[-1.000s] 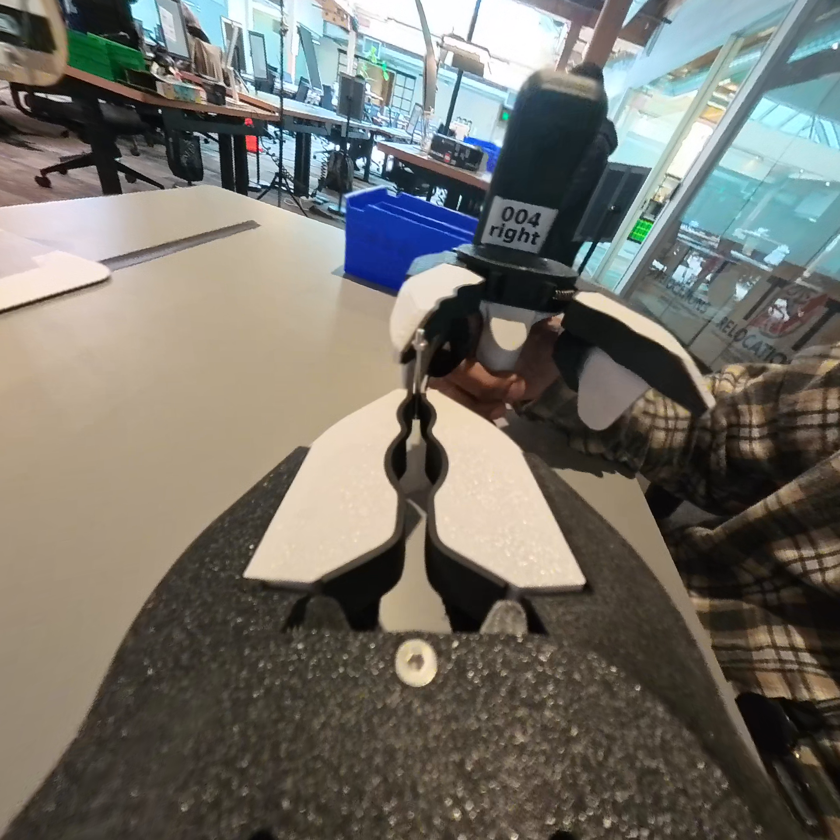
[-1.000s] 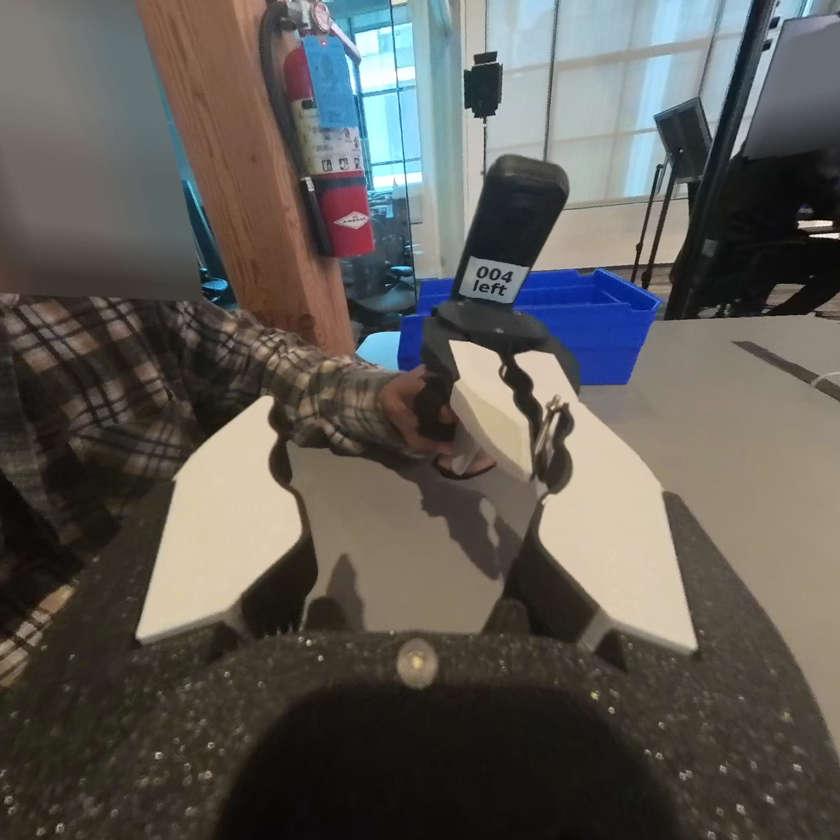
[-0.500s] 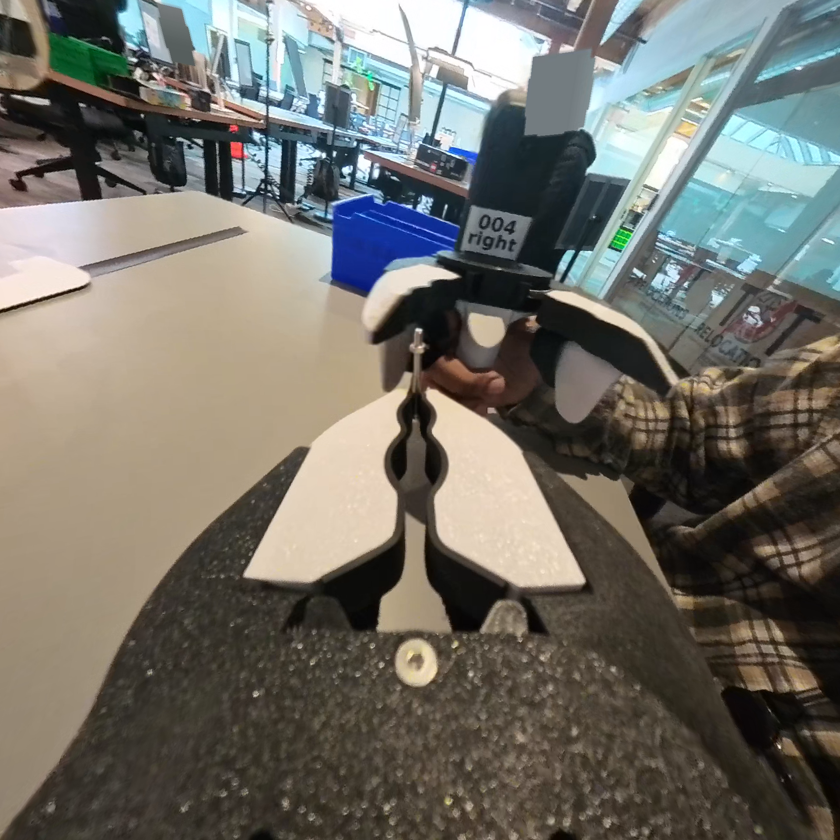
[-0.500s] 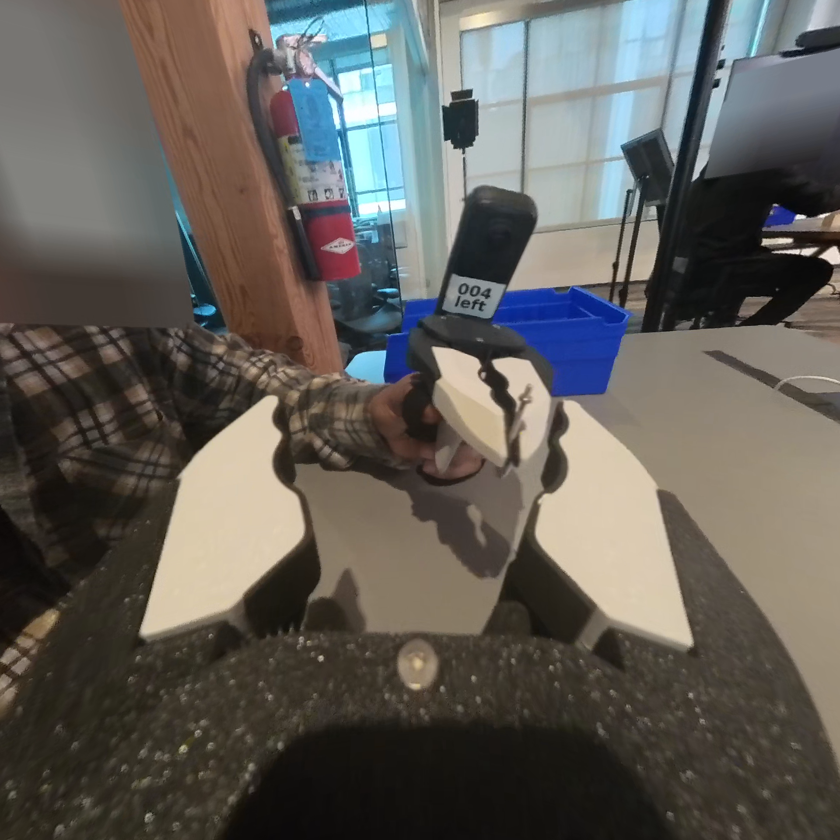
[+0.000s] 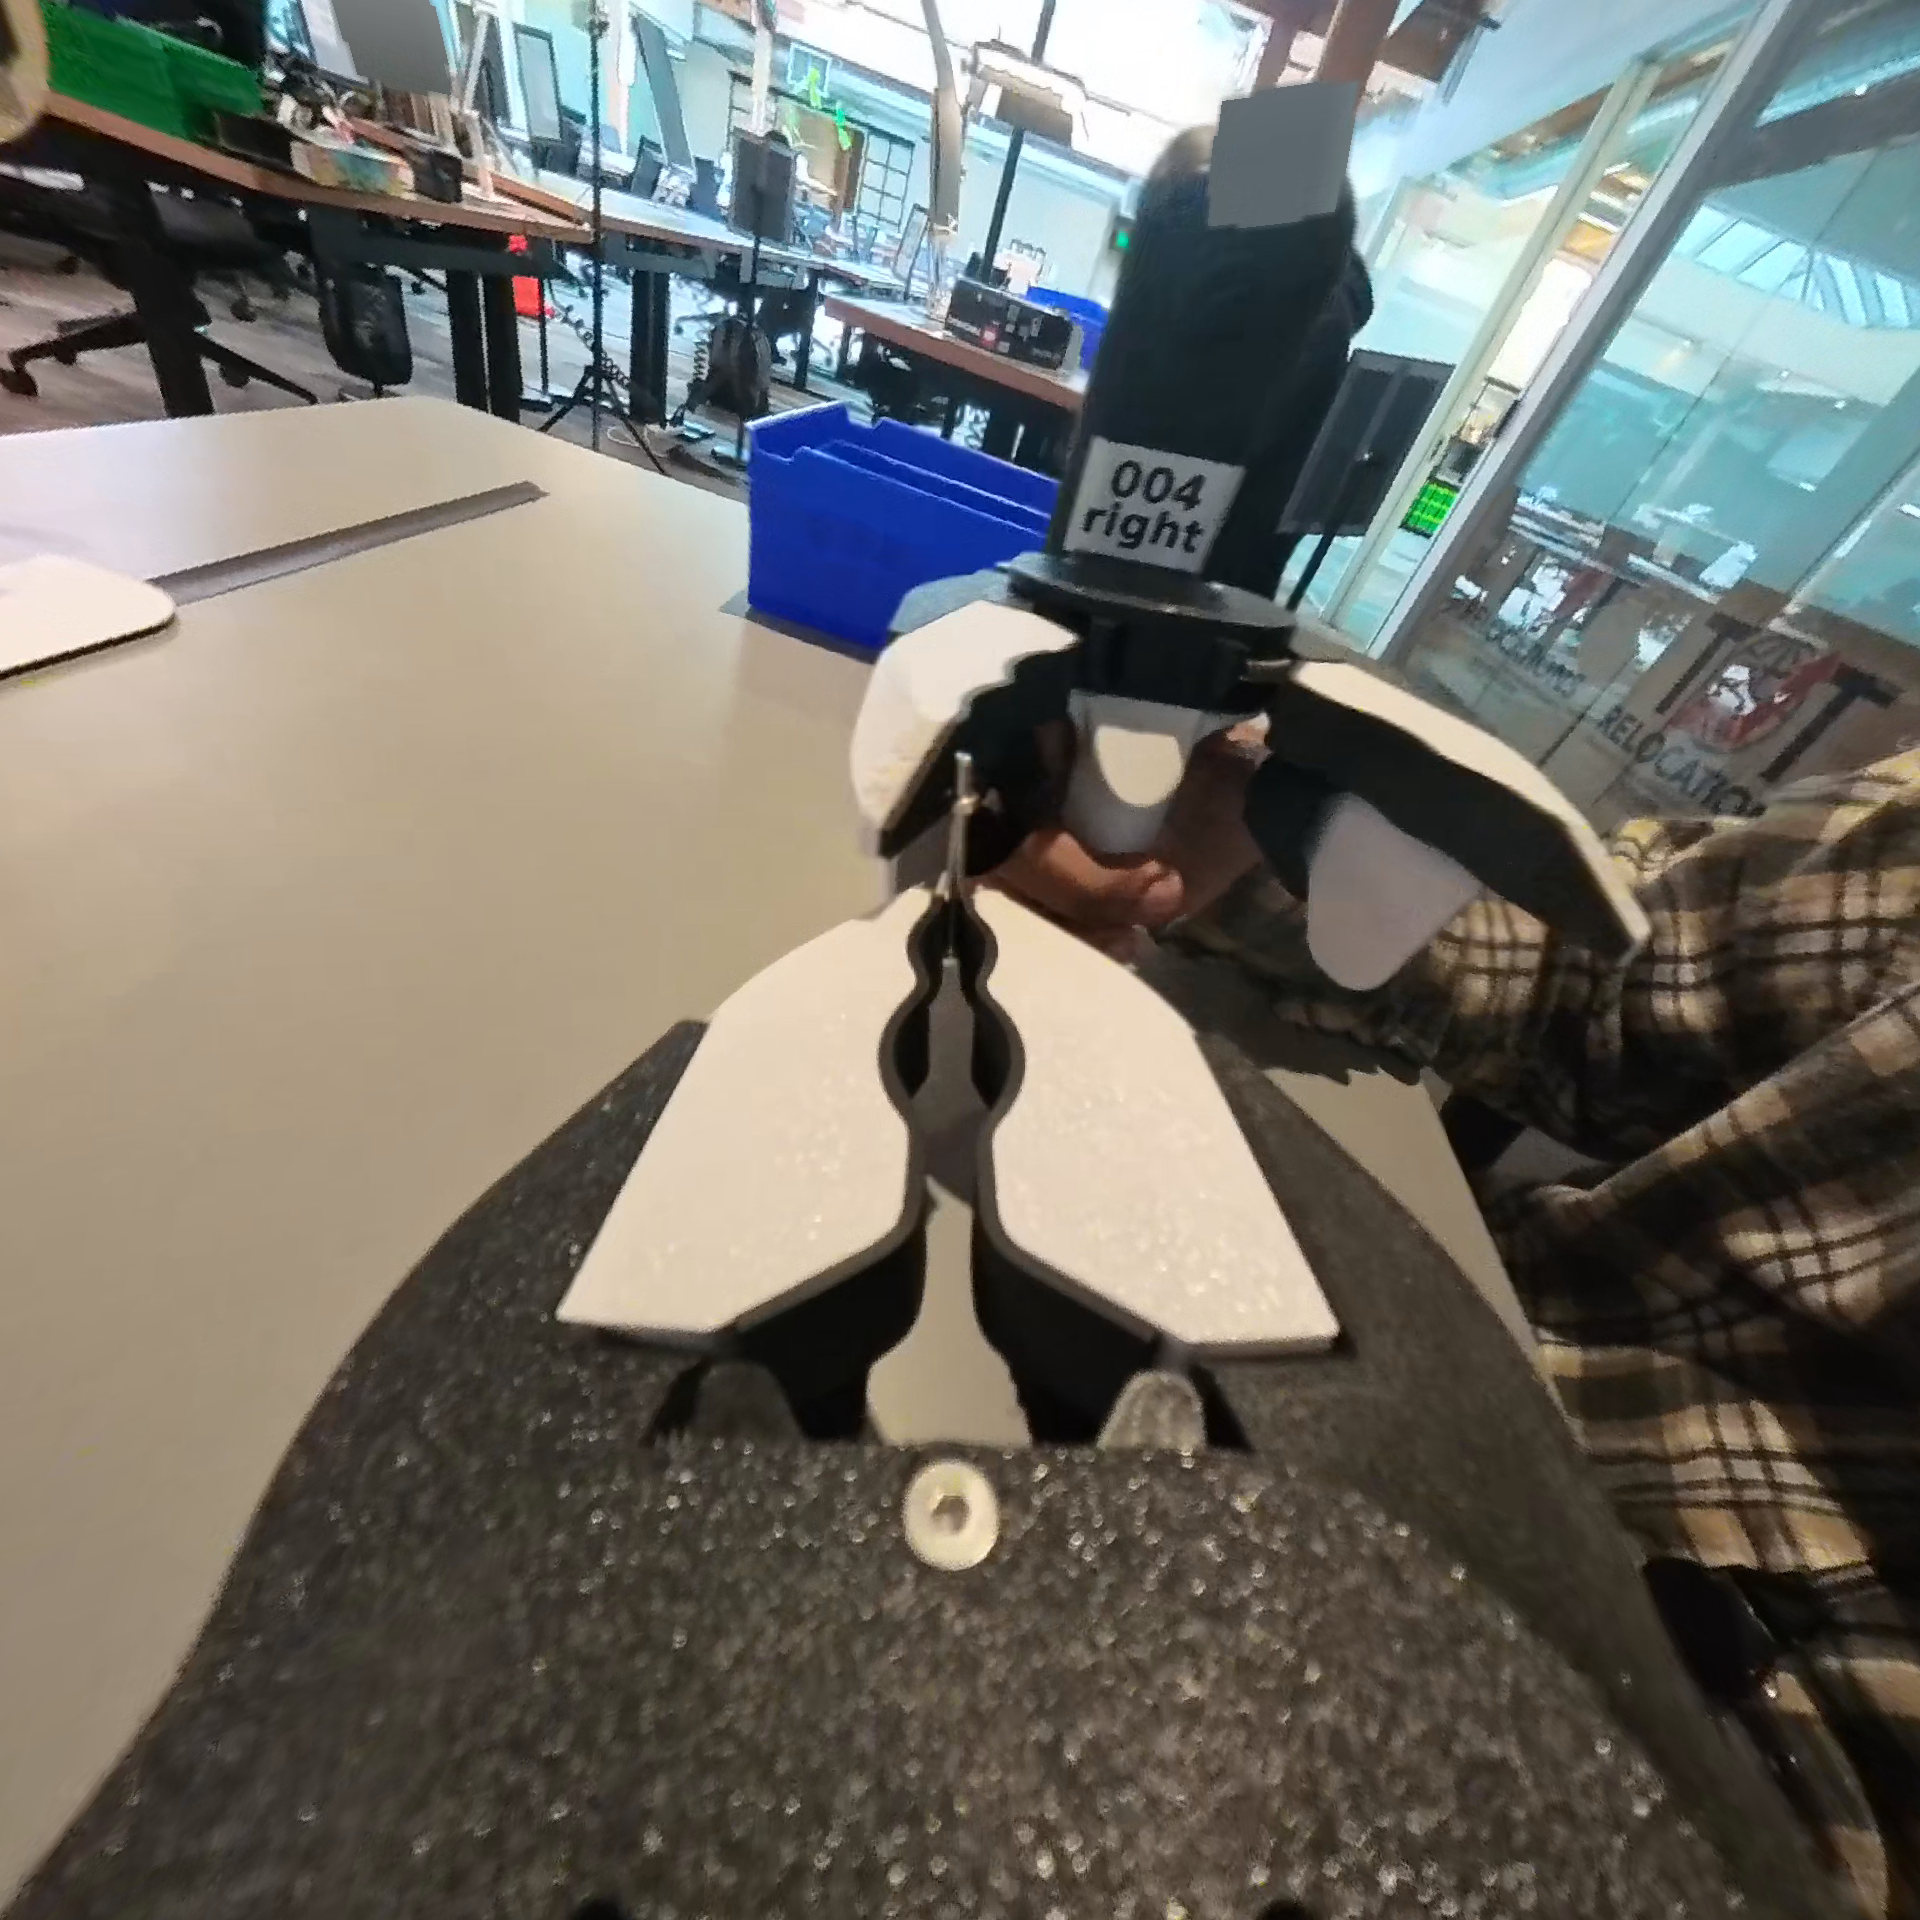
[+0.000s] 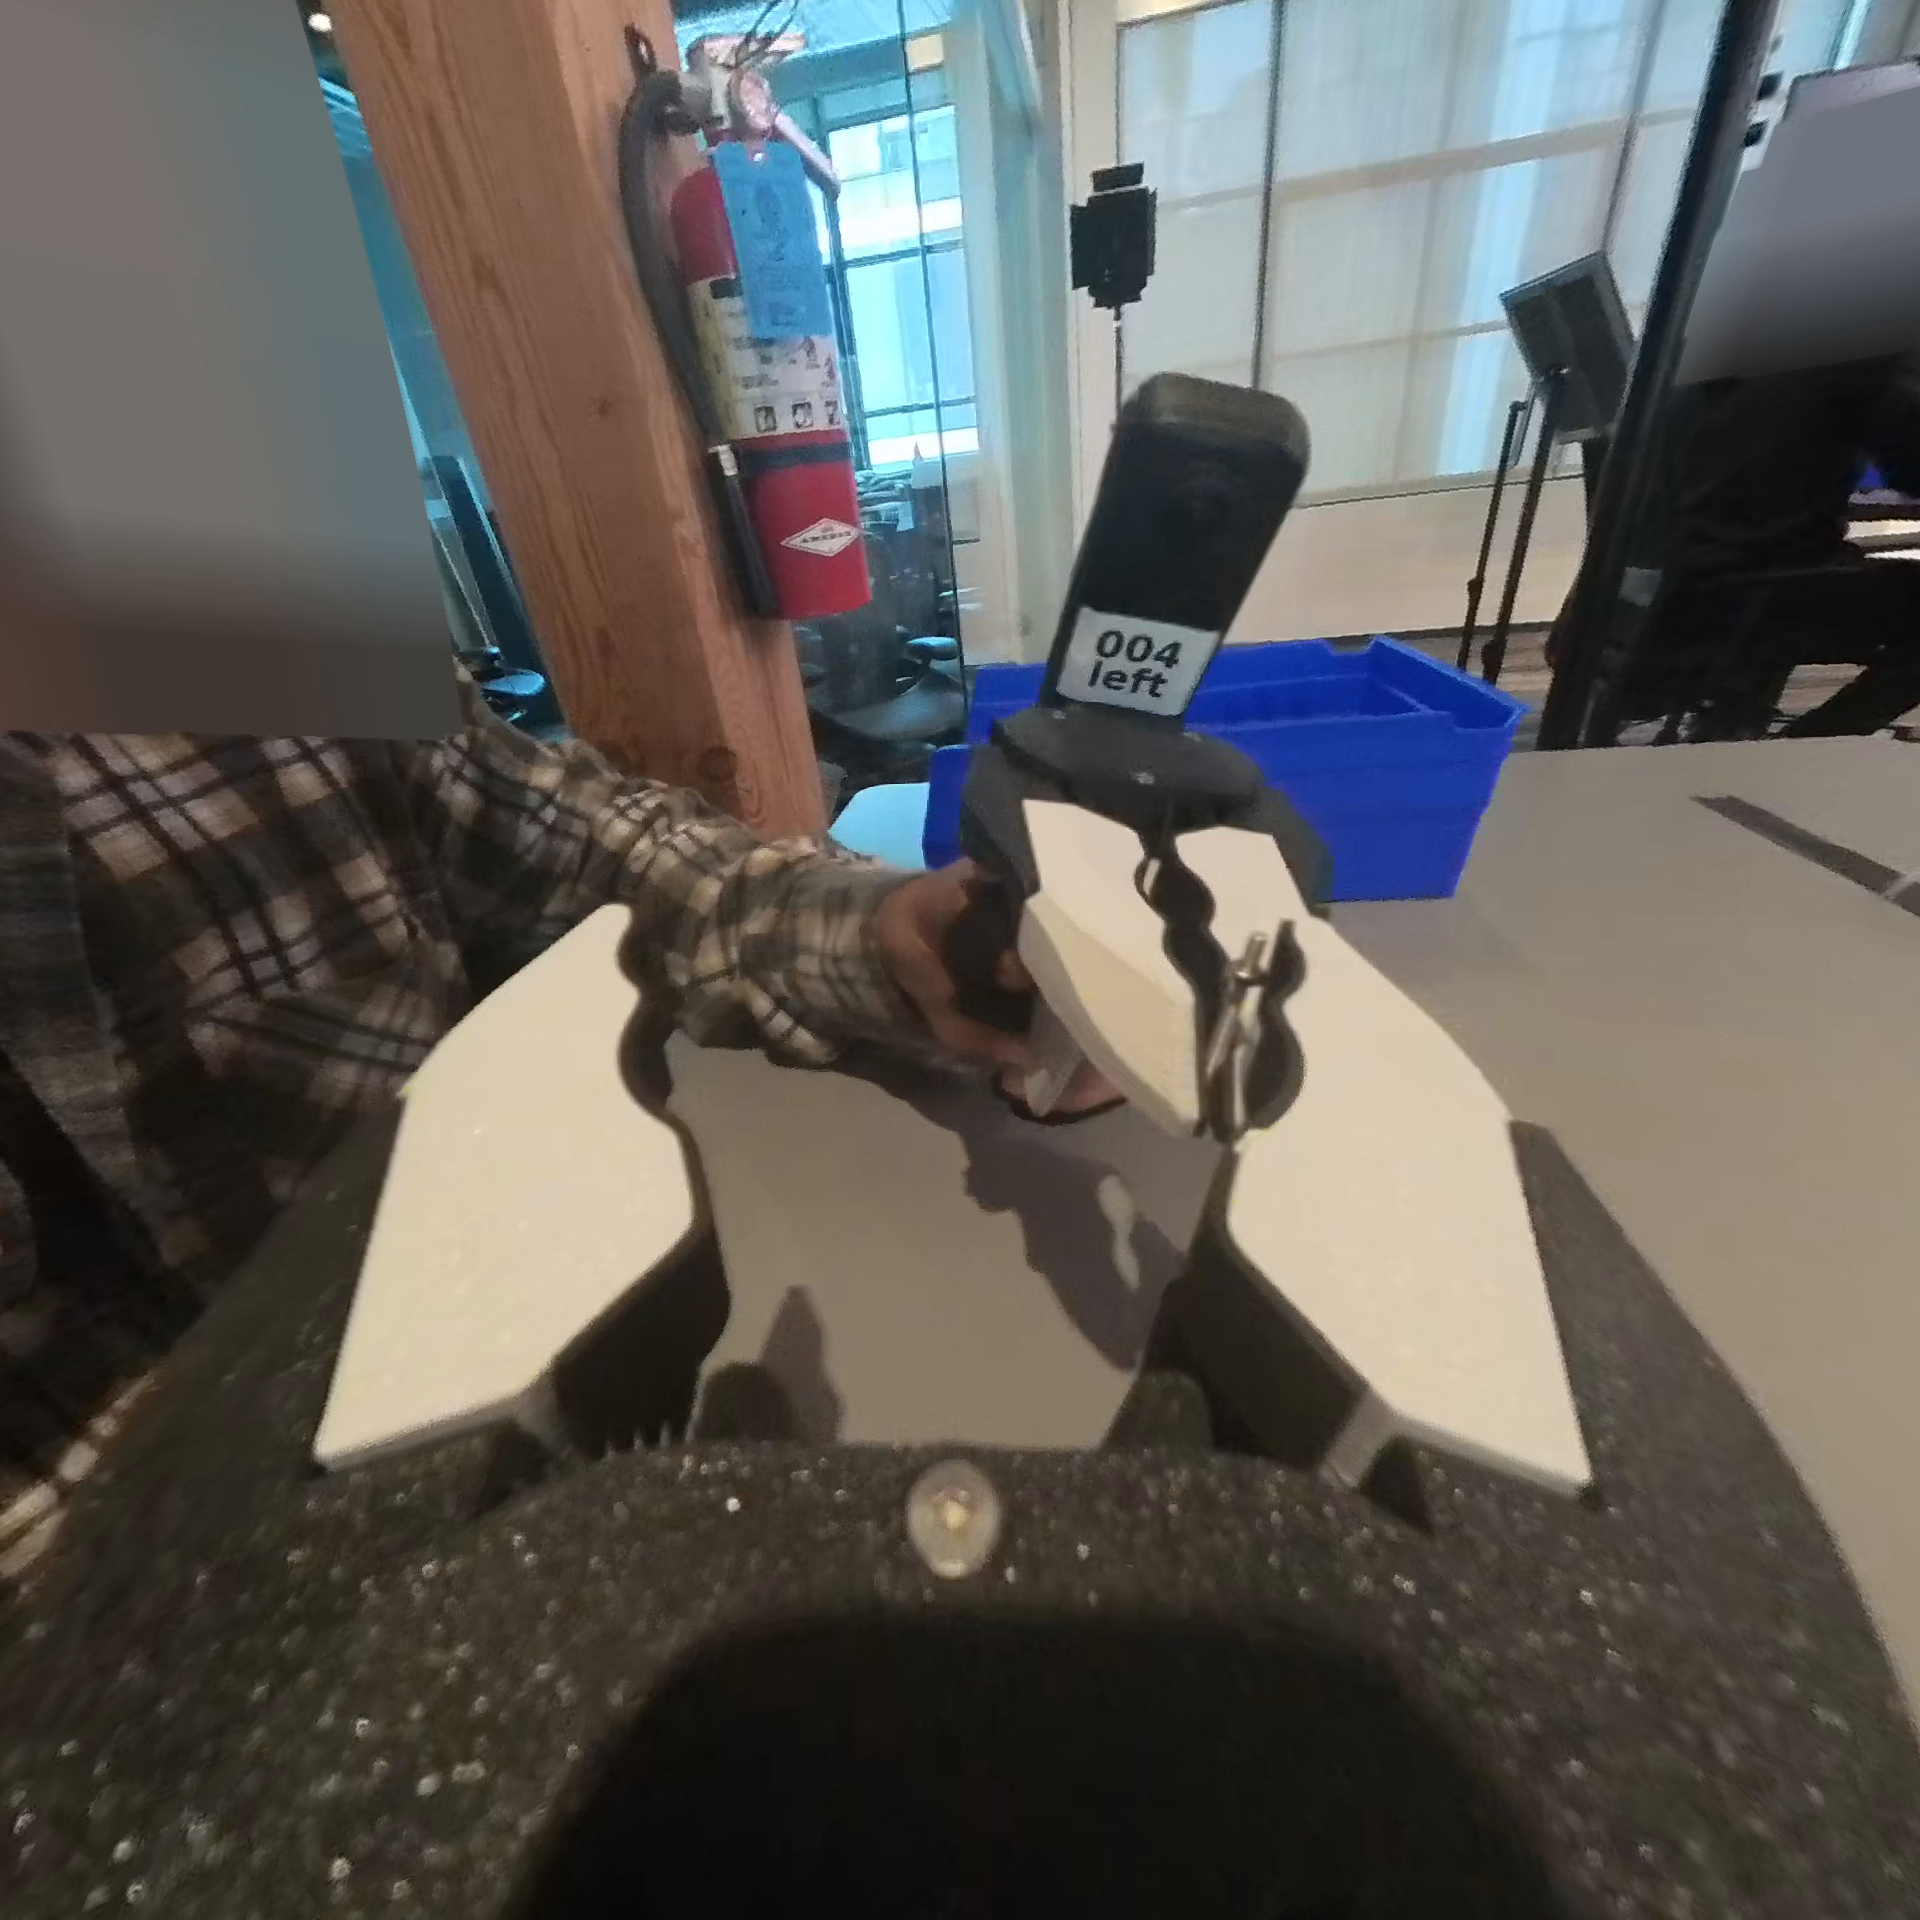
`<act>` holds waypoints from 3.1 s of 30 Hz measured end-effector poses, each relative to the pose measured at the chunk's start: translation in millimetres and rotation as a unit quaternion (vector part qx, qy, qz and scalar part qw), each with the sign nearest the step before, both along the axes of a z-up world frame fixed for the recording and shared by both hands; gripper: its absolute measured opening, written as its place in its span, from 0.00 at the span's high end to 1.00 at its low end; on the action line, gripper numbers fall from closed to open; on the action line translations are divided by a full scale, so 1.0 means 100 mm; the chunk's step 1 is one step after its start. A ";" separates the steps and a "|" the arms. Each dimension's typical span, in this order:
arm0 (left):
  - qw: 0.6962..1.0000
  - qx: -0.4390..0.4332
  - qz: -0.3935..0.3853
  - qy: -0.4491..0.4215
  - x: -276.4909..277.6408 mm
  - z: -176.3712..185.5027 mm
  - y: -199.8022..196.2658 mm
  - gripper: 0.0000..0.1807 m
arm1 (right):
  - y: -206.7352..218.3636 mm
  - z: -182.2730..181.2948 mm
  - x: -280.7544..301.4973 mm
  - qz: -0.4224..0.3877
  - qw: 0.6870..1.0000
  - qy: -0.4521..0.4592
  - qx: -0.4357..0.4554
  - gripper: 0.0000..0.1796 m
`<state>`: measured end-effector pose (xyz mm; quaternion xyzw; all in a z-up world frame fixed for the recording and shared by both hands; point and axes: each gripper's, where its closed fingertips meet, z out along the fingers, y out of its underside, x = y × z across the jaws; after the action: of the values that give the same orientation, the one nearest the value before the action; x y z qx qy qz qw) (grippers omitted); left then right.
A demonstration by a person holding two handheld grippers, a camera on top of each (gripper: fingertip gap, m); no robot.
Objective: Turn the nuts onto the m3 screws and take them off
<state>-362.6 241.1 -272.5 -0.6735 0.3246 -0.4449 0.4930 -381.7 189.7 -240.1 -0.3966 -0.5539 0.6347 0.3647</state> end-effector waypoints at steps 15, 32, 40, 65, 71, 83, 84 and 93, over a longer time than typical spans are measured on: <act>0.999 -0.018 0.008 -0.025 -0.10 0.02 0.05 0.99 | 0.04 0.02 0.03 -0.009 1.000 0.003 -0.006 0.38; 1.000 -0.003 -0.014 -0.022 0.02 0.07 -0.04 0.99 | -0.04 0.04 0.02 0.012 1.000 0.010 -0.009 0.40; 0.999 -0.004 -0.001 -0.034 -0.07 0.11 0.00 0.99 | 0.12 0.09 0.08 -0.024 0.999 0.019 -0.011 0.40; 1.000 0.018 -0.011 -0.011 -0.02 0.13 -0.07 0.99 | 0.37 0.20 0.00 -0.097 0.995 -0.010 0.001 0.80; 1.000 0.024 -0.013 -0.004 0.00 0.13 -0.10 0.99 | 0.39 0.13 -0.05 -0.092 0.995 -0.025 -0.016 0.86; 0.999 0.027 -0.020 -0.001 0.02 0.13 -0.12 0.99 | 0.38 0.09 -0.05 -0.073 0.996 -0.032 -0.032 0.99; 0.999 0.028 -0.021 0.000 0.03 0.12 -0.12 0.99 | 0.37 0.08 -0.05 -0.072 0.996 -0.038 -0.036 0.99; 0.999 0.033 -0.036 -0.017 0.13 0.16 -0.17 0.77 | 0.43 0.25 0.08 -0.090 0.993 -0.029 -0.071 0.99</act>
<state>-349.7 224.1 -256.6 -0.6367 0.3548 -0.4632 0.5042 -374.0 232.5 -215.5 -0.4880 -0.4798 0.6253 0.3751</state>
